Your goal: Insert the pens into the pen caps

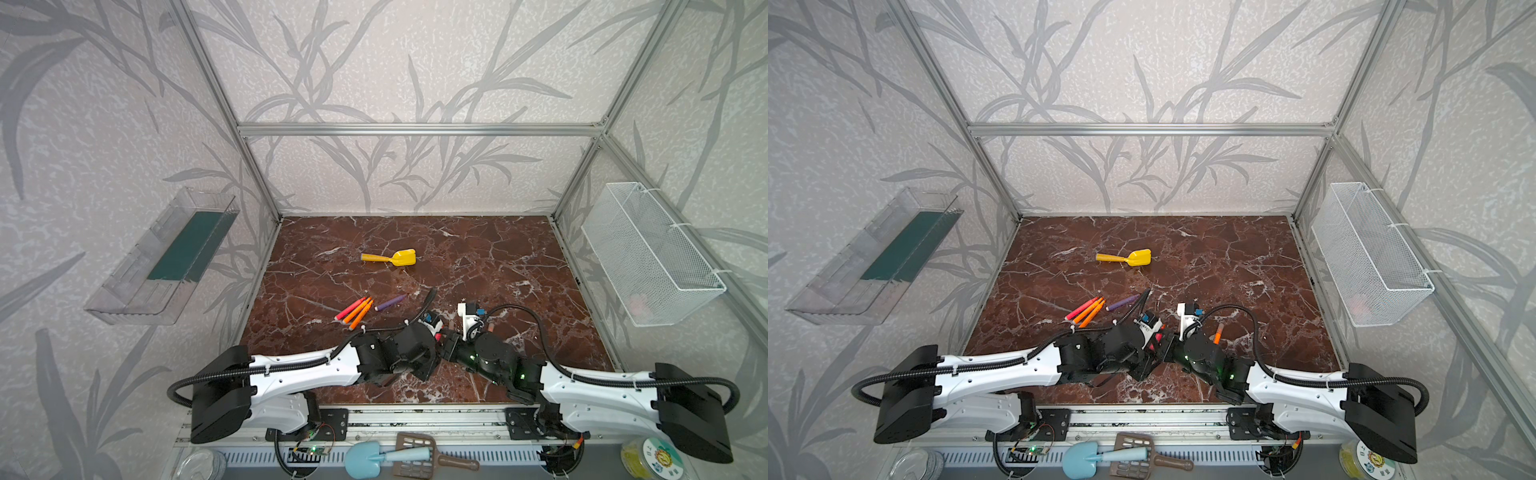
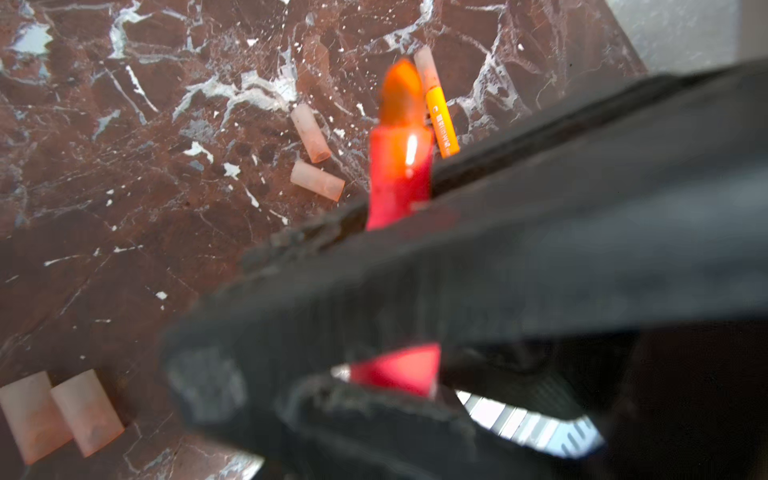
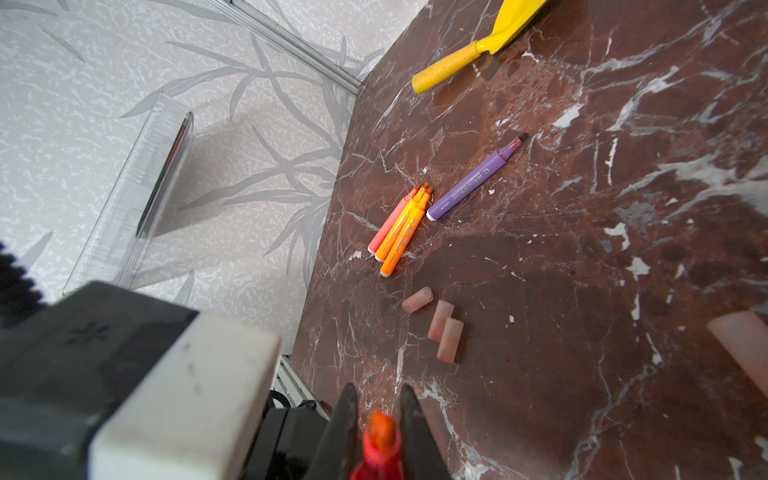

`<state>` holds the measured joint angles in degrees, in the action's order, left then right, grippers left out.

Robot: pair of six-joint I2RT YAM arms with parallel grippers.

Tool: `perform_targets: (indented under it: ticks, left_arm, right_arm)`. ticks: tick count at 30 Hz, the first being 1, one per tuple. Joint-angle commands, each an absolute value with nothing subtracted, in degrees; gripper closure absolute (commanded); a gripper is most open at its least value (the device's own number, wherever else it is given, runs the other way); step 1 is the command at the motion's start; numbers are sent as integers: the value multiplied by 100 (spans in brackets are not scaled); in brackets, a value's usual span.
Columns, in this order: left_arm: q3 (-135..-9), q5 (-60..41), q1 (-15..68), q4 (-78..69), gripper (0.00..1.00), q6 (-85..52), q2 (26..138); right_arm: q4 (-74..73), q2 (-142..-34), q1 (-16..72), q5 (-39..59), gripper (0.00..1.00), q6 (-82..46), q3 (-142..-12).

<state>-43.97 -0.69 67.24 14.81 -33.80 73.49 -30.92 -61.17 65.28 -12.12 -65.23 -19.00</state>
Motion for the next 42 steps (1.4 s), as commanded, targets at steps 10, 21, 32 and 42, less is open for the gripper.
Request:
perform_targets:
  ticks: [10, 21, 32, 42]
  left_arm:
    - [-4027, 342, 6722, 727, 71, -3226, 6738]
    - [-3842, 676, 6722, 398, 72, -2916, 6497]
    - [-3640, 792, 6724, -61, 93, -2694, 6224]
    - [-3689, 1571, 6668, 805, 100, -3234, 6130]
  right_arm:
    - [-4453, -6608, 6968, -879, 100, -7186, -1767]
    - [-4444, -6542, 7164, -1002, 100, -7416, -1746]
    - [-4119, -6247, 7166, -1082, 100, -7402, -1679]
    - [-1242, -4709, 7034, -2236, 48, -6620, -1924]
